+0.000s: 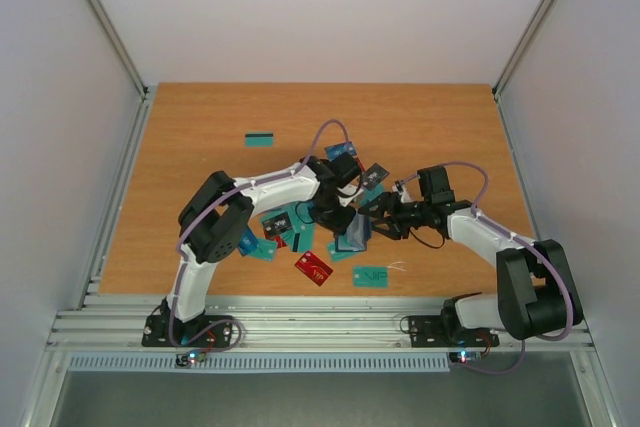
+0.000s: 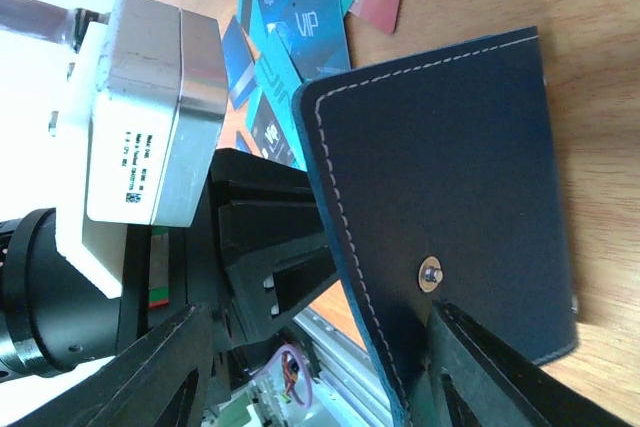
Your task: Put the credit cards into the card holder
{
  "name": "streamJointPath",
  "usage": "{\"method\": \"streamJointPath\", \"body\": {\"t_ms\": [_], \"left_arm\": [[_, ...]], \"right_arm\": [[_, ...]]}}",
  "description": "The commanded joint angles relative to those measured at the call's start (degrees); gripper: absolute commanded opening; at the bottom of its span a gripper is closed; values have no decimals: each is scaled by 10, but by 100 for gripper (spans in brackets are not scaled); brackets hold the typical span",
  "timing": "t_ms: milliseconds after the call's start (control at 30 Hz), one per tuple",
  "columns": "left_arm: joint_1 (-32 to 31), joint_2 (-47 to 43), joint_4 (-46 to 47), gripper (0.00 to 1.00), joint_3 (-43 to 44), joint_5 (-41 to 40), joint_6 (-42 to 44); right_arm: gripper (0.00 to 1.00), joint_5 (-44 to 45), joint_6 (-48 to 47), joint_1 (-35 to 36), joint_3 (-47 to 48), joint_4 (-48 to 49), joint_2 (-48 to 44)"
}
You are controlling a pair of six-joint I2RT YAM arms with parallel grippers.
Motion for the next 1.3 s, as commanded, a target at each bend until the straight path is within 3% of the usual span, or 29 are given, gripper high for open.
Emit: {"method": "streamJointPath", "body": {"t_ms": [0, 300, 867, 1267], "left_arm": [[9, -16, 31, 0, 19, 73, -13], [28, -47, 79, 0, -30, 112, -29], [58, -86, 155, 1, -148, 123, -73], [72, -60, 168, 1, -164, 146, -69]], "right_arm": [[60, -2, 10, 5, 17, 17, -1], [61, 2, 25, 4, 7, 42, 10], [59, -31, 121, 31, -3, 250, 133], [58, -37, 135, 37, 8, 264, 135]]}}
